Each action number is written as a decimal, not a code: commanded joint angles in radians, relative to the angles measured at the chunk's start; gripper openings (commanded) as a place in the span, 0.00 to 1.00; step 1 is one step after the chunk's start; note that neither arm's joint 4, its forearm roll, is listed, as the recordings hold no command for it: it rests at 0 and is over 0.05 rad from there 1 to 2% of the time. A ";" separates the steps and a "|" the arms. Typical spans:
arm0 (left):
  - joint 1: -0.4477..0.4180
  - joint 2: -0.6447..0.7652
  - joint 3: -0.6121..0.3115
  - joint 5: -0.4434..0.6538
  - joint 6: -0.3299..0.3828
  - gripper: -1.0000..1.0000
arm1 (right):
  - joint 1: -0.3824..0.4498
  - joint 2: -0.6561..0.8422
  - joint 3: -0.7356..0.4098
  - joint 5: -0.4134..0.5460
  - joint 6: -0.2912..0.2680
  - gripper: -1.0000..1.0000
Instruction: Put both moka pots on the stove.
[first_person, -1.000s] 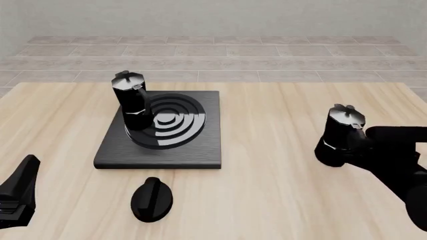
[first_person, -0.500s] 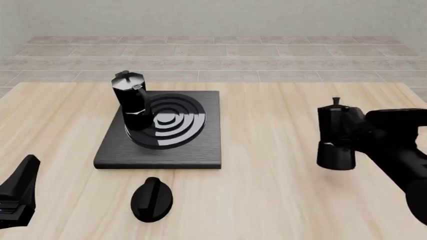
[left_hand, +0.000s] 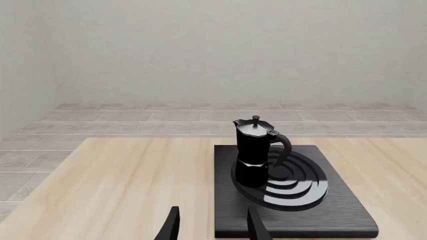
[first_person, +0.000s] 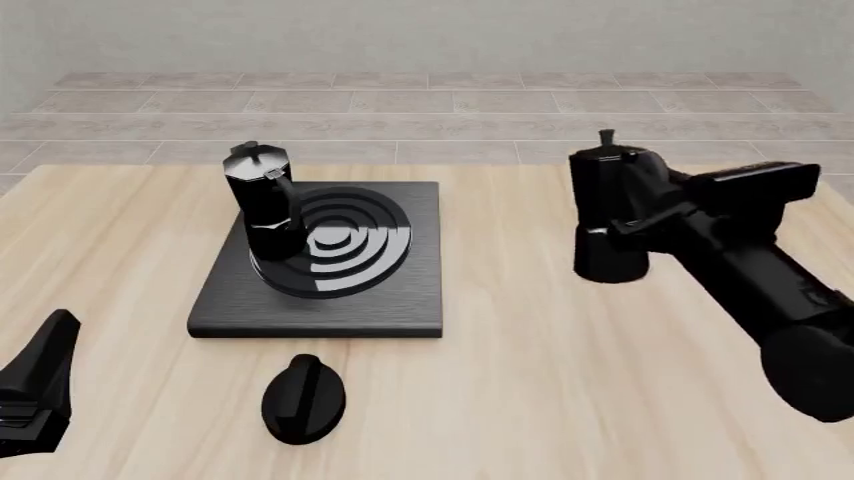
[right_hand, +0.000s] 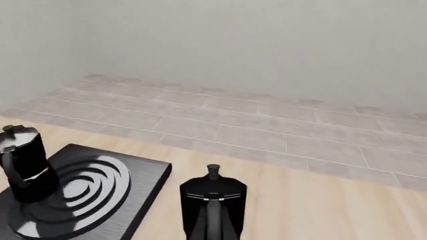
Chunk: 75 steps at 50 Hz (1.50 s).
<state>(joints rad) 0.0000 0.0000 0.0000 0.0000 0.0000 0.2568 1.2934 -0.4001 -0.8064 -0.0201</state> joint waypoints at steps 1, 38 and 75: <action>0.000 0.000 0.000 0.000 0.000 1.00 | 0.122 0.040 -0.077 -0.129 -0.021 0.00; 0.000 0.000 0.000 0.000 0.000 1.00 | 0.308 0.440 -0.426 -0.316 0.077 0.00; 0.000 0.000 0.000 0.000 0.000 1.00 | 0.387 0.648 -0.653 -0.293 0.162 0.00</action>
<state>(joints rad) 0.0000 0.0000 0.0000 0.0000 0.0000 0.6230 1.9237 -0.9854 -1.0993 0.1162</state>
